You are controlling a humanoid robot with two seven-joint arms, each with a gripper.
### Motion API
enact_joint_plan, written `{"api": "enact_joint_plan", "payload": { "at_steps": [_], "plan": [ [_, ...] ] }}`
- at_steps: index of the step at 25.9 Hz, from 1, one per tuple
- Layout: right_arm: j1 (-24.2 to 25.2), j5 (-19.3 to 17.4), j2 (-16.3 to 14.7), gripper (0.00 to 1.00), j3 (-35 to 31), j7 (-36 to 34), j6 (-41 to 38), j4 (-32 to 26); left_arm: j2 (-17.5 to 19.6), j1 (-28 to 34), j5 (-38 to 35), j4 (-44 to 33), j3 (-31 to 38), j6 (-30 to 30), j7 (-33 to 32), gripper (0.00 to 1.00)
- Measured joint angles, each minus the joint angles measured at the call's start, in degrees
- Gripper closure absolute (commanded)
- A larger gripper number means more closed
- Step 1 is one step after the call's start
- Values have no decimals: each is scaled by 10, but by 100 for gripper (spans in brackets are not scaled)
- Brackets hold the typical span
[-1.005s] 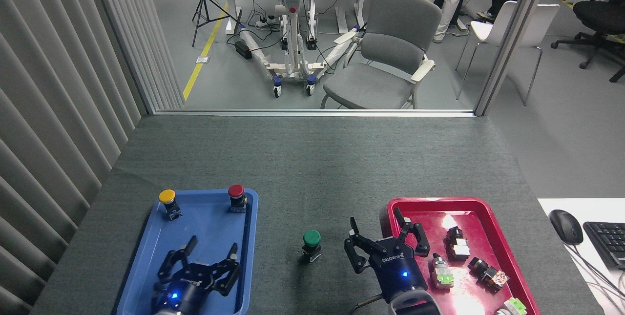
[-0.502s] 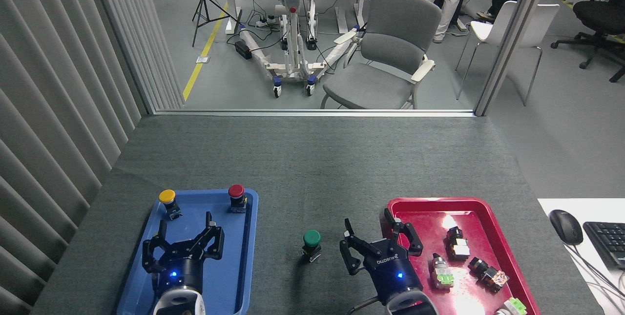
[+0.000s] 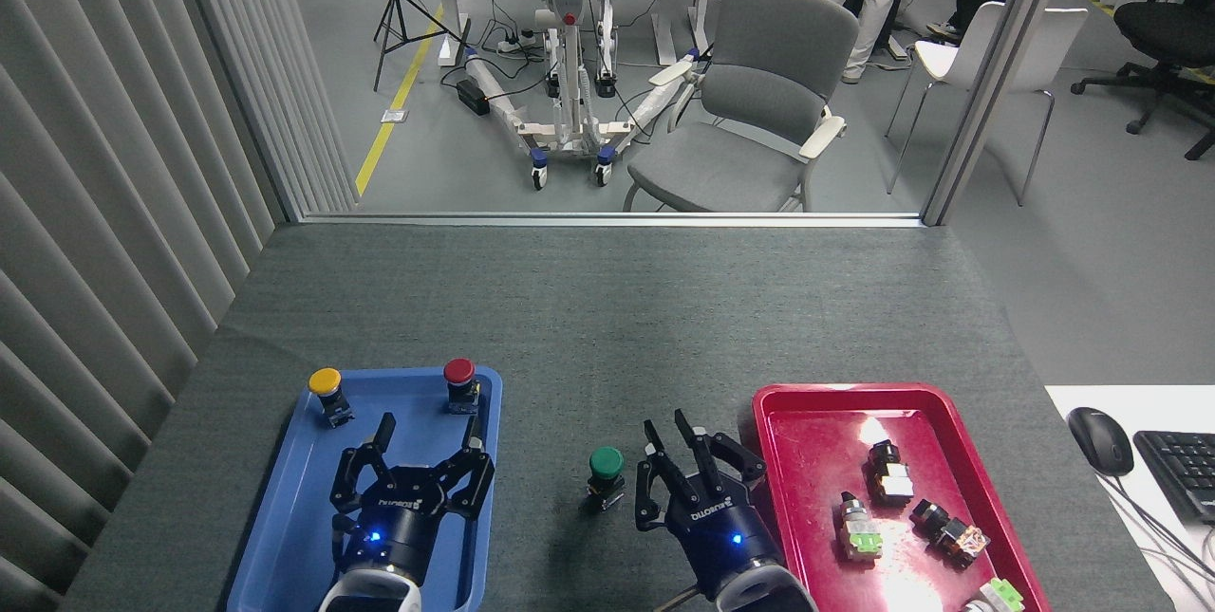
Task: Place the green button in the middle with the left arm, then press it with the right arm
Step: 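Move the right gripper over the green button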
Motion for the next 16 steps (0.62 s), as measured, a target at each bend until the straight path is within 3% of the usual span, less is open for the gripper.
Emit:
{"api": "enact_joint_plan", "payload": {
  "at_steps": [3, 8, 16],
  "plan": [
    [-9, 0, 4, 100, 16, 12, -9, 5, -7, 2, 5, -7, 14, 20, 0, 1],
    [-23, 1, 12, 100, 26, 23, -16, 18, -22, 2, 4, -6, 17, 84, 6, 1],
    [-37, 0, 23, 100, 29, 31, -17, 35, -18, -4, -1, -3, 13, 40, 10, 1]
  ]
}}
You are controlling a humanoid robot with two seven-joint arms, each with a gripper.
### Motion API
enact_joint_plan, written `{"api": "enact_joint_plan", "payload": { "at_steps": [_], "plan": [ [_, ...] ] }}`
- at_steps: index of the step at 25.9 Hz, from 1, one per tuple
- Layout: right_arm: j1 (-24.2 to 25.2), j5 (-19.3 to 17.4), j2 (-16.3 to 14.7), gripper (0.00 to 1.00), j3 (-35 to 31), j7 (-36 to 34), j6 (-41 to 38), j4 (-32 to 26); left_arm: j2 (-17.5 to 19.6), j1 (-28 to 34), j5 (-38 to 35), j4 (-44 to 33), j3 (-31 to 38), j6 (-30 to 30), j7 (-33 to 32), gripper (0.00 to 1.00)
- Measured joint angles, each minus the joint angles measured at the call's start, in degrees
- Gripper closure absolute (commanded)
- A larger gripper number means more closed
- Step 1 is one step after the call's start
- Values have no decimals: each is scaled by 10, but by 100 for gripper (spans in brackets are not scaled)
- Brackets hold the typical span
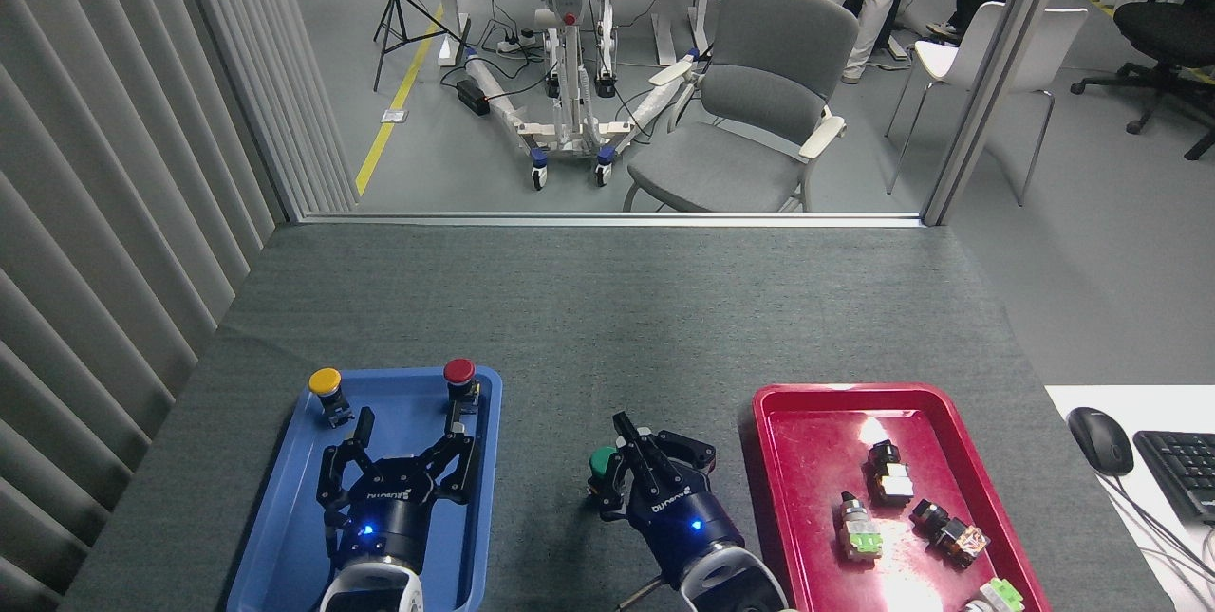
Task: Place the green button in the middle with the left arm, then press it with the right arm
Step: 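Move the right gripper over the green button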
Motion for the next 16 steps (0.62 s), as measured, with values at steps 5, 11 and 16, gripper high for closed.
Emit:
{"api": "enact_joint_plan", "payload": {
  "at_steps": [5, 11, 16],
  "plan": [
    [-8, 0, 3, 100, 1, 48, 0, 4, 2, -2, -1, 1, -7, -22, -4, 1],
    [-11, 0, 6, 100, 1, 70, 0, 4, 3, 2, -1, -1, -15, -35, -8, 1],
    [-12, 0, 9, 100, 1, 95, 0, 5, 8, 5, -2, -3, -19, -61, -7, 1]
  ]
}}
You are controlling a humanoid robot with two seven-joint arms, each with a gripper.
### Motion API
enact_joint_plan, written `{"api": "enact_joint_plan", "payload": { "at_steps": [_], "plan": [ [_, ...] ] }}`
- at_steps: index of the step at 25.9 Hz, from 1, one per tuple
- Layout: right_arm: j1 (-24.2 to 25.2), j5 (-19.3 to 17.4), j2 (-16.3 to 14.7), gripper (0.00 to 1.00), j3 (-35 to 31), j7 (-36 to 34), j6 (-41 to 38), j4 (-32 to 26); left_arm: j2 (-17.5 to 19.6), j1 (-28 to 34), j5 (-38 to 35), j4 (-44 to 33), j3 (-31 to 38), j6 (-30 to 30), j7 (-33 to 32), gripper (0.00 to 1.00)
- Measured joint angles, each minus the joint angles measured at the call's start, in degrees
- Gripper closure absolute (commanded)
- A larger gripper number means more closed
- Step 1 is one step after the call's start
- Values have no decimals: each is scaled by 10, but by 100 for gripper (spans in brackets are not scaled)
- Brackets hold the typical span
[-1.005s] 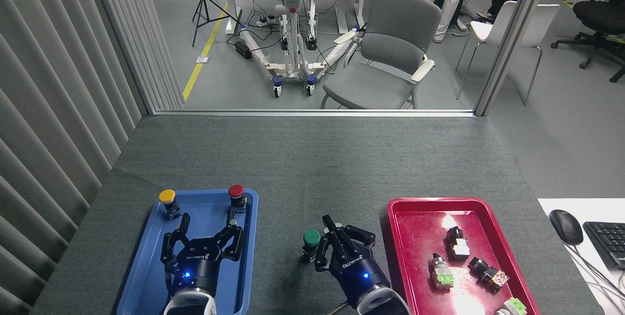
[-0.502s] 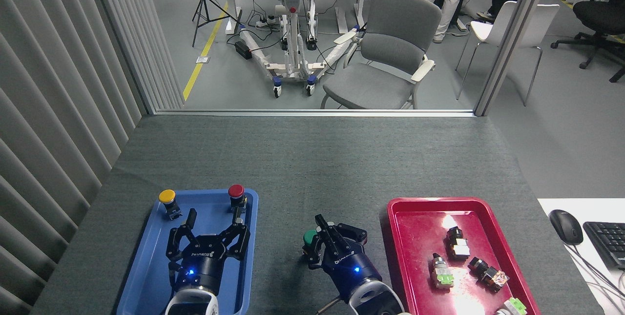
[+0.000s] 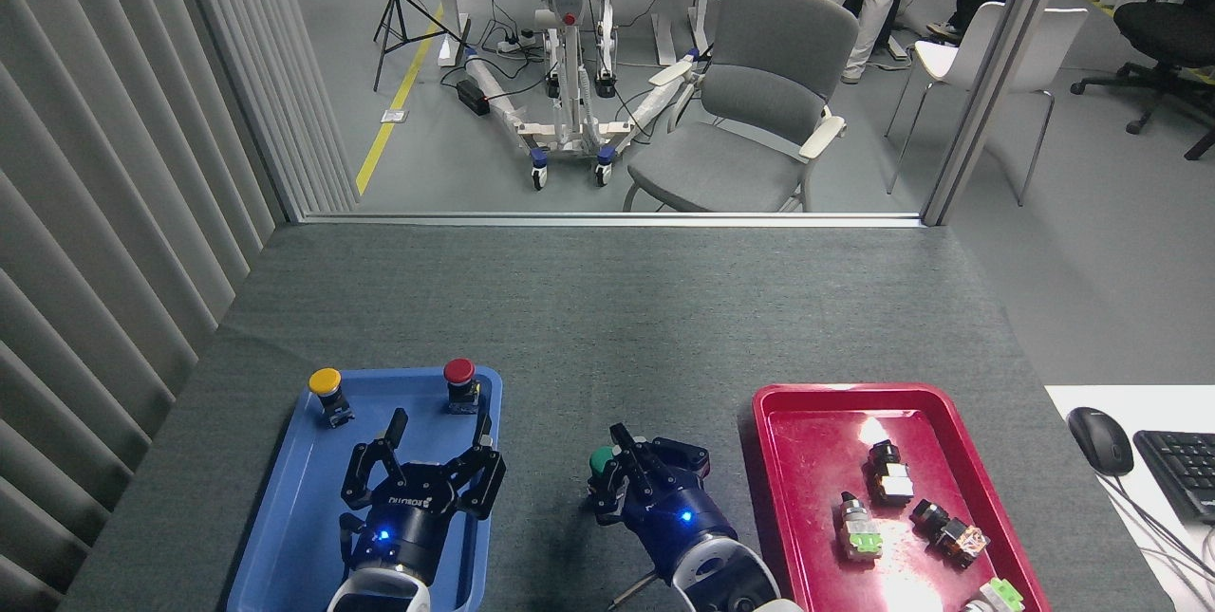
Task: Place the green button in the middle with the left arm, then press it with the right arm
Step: 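Move the right gripper over the green button, then press down on the green button with the right gripper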
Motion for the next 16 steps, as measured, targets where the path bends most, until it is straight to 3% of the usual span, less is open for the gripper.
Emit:
{"api": "enact_joint_plan", "payload": {
  "at_steps": [16],
  "plan": [
    [-25, -1, 34, 100, 0, 80, 11, 43, 4, 0, 0, 2, -2, -8, 2, 1]
  ]
}}
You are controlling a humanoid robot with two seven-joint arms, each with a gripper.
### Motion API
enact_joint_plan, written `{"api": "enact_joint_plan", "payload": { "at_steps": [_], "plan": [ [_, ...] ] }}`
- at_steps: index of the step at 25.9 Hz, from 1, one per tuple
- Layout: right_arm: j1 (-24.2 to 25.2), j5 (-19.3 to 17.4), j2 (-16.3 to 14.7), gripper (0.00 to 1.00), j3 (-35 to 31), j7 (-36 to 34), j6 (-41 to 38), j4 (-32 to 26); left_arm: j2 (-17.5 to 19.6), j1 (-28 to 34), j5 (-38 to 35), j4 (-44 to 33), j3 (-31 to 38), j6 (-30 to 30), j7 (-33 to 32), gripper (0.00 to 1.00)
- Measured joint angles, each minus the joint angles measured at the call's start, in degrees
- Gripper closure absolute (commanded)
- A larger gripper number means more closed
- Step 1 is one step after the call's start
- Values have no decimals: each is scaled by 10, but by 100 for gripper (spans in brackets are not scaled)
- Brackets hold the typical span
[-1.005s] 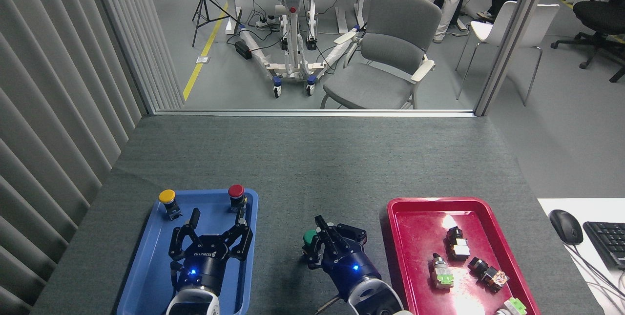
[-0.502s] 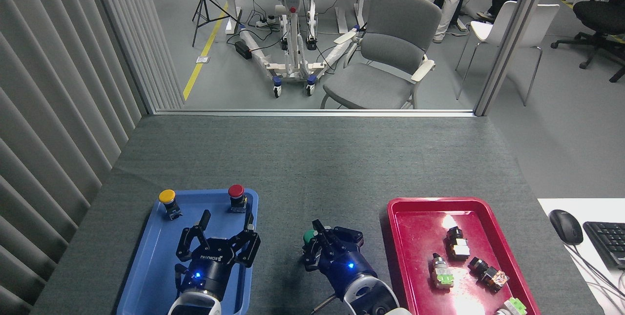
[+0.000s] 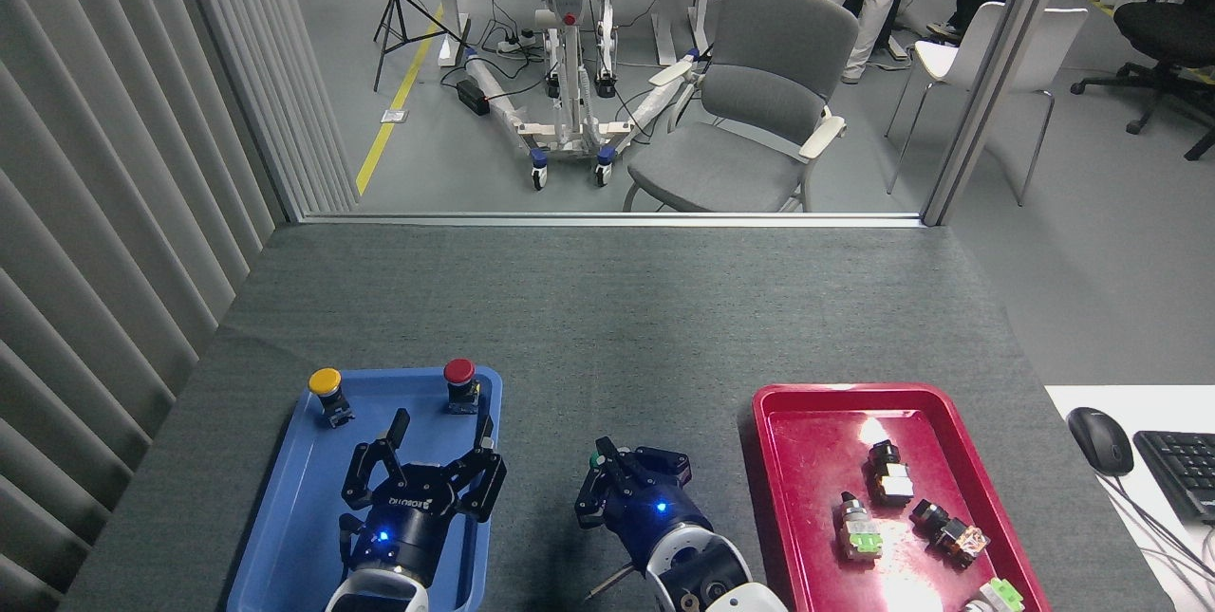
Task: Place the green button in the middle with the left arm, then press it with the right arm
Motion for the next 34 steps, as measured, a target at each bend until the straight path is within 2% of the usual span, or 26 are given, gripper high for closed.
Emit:
{"api": "enact_joint_plan", "payload": {
  "at_steps": [9, 21, 23, 28, 31, 32, 34],
  "plan": [
    [-4, 0, 10, 100, 0, 69, 6, 10, -1, -7, 0, 9, 0, -2, -1, 1],
    [-9, 0, 17, 100, 0, 86, 16, 12, 1, -4, 1, 3, 0, -7, -1, 1],
    [-9, 1, 16, 100, 0, 55, 16, 11, 1, -3, 1, 2, 0, -8, -1, 1],
    [-9, 1, 13, 99, -2, -98, 15, 10, 1, -1, 1, -1, 0, -9, 0, 1],
    [-7, 0, 11, 78, -4, -141, 15, 10, 1, -1, 1, -1, 0, -9, 0, 1],
    [-6, 0, 11, 62, -5, -149, 15, 10, 1, -1, 1, -1, 0, -9, 0, 1],
    [-5, 0, 10, 22, -10, -158, 18, 10, 1, -1, 1, -1, 0, -9, 0, 1]
  ]
}}
